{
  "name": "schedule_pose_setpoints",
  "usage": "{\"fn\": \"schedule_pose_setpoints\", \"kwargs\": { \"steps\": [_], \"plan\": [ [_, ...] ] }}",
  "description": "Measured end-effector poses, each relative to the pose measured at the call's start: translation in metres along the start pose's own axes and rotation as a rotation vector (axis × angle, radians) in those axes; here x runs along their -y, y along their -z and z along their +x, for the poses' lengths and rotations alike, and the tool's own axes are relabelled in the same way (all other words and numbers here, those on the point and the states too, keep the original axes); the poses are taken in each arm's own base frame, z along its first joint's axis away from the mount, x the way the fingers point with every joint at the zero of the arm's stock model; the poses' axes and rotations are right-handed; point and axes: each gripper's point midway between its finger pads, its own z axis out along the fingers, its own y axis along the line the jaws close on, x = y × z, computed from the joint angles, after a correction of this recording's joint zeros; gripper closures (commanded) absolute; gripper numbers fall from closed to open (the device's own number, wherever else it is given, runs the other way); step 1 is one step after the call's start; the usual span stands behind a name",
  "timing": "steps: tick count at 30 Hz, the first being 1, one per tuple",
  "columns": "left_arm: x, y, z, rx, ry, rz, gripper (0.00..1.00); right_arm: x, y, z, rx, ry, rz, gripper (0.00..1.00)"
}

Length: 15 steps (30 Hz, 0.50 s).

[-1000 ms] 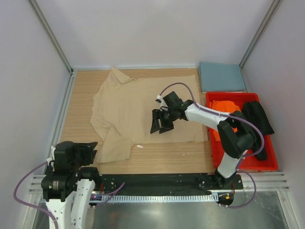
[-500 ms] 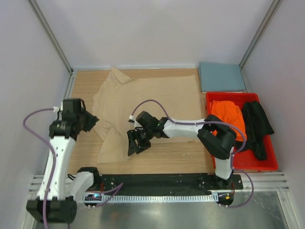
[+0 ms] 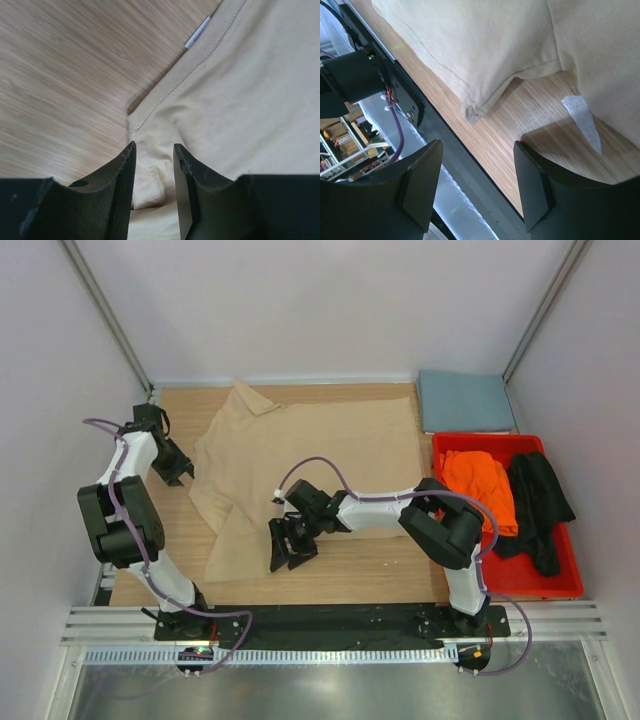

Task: Fold and stack the t-shirts
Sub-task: Flatten the tshirt out

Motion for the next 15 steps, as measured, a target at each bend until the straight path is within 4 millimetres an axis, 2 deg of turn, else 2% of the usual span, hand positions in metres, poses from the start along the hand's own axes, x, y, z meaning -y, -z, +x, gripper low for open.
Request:
{"fn": "schedule_pose_setpoints", "kwargs": {
  "steps": [5, 10, 15],
  "plan": [
    [-0.008, -0.029, 0.013, -0.089, -0.071, -0.033, 0.6, -0.002, -0.004, 0.0, 0.003, -0.024, -0.002, 0.4],
    [-0.012, -0.041, 0.02, -0.117, -0.101, -0.034, 0.55, -0.004, -0.011, 0.003, 0.007, -0.052, 0.011, 0.51],
    [-0.023, -0.054, 0.036, -0.16, -0.122, -0.056, 0.51, -0.005, -0.016, 0.005, 0.009, -0.1, 0.018, 0.51]
  ]
}}
